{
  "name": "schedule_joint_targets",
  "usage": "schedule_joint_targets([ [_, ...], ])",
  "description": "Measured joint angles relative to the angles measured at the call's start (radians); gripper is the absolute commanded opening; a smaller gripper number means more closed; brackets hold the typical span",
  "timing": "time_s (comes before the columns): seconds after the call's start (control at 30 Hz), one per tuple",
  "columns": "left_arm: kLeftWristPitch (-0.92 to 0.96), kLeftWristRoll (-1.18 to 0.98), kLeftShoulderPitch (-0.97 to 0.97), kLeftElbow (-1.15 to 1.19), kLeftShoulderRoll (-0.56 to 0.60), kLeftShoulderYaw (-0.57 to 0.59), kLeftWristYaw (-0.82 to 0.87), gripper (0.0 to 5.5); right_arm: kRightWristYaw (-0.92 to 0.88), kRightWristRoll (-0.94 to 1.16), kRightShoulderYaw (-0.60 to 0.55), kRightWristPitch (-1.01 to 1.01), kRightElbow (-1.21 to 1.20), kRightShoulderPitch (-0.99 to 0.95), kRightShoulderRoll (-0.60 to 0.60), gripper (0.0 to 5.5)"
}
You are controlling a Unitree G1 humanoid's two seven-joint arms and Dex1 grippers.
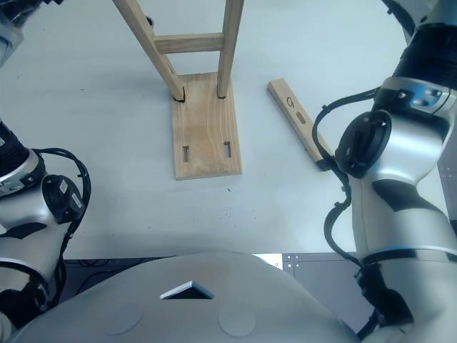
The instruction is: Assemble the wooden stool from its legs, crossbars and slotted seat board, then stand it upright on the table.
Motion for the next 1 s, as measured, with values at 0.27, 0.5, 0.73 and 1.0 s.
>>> schedule_joint_targets([
  [0.27, 0.081, -0.154, 0.064, -0.123, -0.072, -0.075, 0.051, 2.01, -0.025, 0.131, -0.049, 0.150, 0.017, -0.020, 0.037, 2.82],
  [0.5, 0.075, -0.222, 0.134, -0.153, -0.078, -0.095, 0.042, 2.01, 0.024, 0.177, -0.086, 0.178, 0.068, -0.020, 0.028, 2.64],
  [0.73, 0.036, -0.316, 0.206, -0.119, -0.079, -0.090, -0.001, 2.01, 0.106, 0.175, -0.064, 0.210, 0.057, 0.014, -0.015, 2.26],
  [1.0, -0.031, -0.305, 0.245, -0.105, -0.077, -0.140, -0.030, 2.01, 0.116, 0.166, -0.034, 0.215, 0.040, 0.020, -0.041, 2.23],
])
